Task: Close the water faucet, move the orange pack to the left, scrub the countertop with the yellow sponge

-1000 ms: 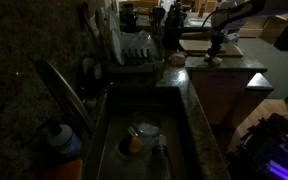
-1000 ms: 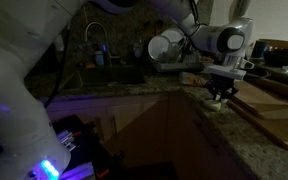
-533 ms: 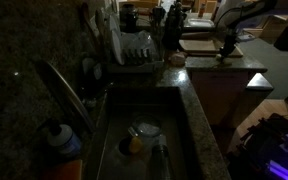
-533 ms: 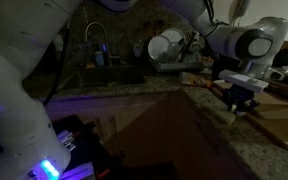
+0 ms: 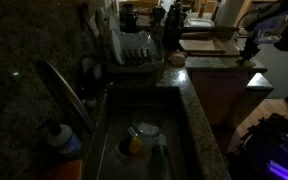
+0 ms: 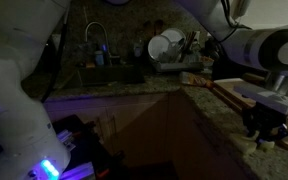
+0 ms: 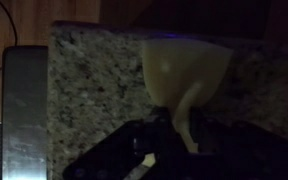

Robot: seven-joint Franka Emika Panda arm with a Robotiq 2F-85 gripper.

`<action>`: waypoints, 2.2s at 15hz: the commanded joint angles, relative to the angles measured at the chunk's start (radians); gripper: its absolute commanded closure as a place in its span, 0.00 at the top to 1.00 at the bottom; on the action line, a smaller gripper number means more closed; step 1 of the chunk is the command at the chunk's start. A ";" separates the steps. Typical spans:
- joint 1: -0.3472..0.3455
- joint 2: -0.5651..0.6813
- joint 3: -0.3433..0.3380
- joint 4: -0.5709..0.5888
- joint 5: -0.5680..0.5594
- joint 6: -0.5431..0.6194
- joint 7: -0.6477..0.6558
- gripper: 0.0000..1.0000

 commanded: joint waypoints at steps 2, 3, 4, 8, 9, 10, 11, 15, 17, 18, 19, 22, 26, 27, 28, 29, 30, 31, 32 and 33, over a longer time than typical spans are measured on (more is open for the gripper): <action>-0.038 -0.029 -0.025 -0.086 -0.005 0.054 0.048 0.06; -0.046 -0.031 -0.031 -0.087 -0.001 0.057 0.058 0.06; -0.056 -0.029 -0.039 -0.084 0.000 0.064 0.074 0.06; -0.096 -0.005 -0.065 -0.065 0.000 0.073 0.136 0.06; -0.106 0.002 -0.061 -0.058 0.002 0.074 0.141 0.06; -0.118 0.009 -0.049 -0.045 0.011 0.069 0.138 0.06; -0.129 0.016 -0.029 -0.026 0.030 0.071 0.125 0.06; -0.149 0.040 0.098 0.055 0.164 0.079 0.056 0.06; -0.137 0.047 0.164 0.078 0.225 0.083 0.023 0.06; -0.133 0.050 0.197 0.086 0.254 0.078 0.001 0.06; -0.124 0.058 0.222 0.098 0.271 0.069 -0.018 0.06; -0.098 0.076 0.250 0.126 0.279 0.032 -0.037 0.06; -0.042 0.053 0.153 0.140 0.173 -0.141 0.097 0.06; -0.036 0.042 0.127 0.134 0.148 -0.178 0.126 0.06; -0.028 0.038 0.098 0.131 0.121 -0.206 0.157 0.06; -0.019 0.042 0.069 0.135 0.090 -0.226 0.187 0.06; -0.009 0.042 0.042 0.133 0.057 -0.240 0.215 0.06; -0.012 0.048 0.030 0.137 0.043 -0.253 0.222 0.06; -0.015 0.048 0.020 0.129 0.035 -0.248 0.224 0.06; -0.024 0.057 0.016 0.131 0.035 -0.246 0.224 0.06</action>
